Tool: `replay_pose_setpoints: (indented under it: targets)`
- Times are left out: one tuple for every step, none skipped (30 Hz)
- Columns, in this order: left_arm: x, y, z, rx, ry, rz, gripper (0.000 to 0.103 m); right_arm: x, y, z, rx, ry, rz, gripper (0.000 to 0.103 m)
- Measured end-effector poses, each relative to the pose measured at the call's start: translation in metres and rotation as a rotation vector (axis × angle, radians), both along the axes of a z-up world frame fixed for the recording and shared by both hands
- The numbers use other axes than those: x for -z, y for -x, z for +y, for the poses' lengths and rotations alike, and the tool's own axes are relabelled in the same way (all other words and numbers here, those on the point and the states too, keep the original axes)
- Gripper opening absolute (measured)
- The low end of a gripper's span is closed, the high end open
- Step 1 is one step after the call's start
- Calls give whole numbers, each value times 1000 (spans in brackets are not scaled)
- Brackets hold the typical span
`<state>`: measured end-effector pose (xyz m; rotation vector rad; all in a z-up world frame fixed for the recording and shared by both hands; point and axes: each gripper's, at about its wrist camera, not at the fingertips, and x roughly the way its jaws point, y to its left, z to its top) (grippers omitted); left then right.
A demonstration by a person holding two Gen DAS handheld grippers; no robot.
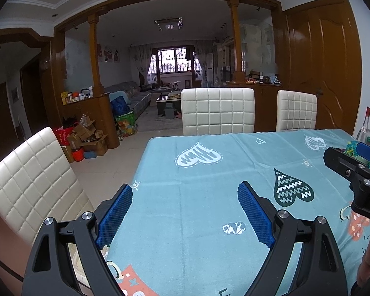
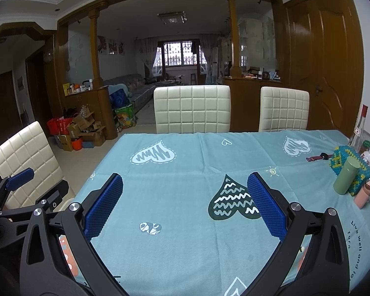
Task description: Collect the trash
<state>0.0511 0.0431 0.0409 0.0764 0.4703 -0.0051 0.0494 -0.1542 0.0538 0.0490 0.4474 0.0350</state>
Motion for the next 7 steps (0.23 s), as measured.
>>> replay_pose_setpoints:
  targets:
    - [1, -1, -1, -5, -6, 4, 85, 0, 0, 0, 1, 0, 0, 100]
    - [1, -1, -1, -8, -7, 6, 85, 0, 0, 0, 1, 0, 0, 100]
    - [1, -2, -1, -9, -6, 8, 85, 0, 0, 0, 0, -1, 1, 100]
    - [1, -2, 0, -9, -3, 10, 85, 0, 0, 0, -1, -1, 1, 100]
    - [1, -3, 0, -8, 0, 14, 85, 1, -1, 1, -1, -1, 2, 100]
    - [1, -3, 0, -7, 2, 18, 85, 1, -1, 1, -1, 0, 3, 100]
    - [2, -2, 1, -7, 3, 19, 85, 1, -1, 1, -1, 0, 2, 100]
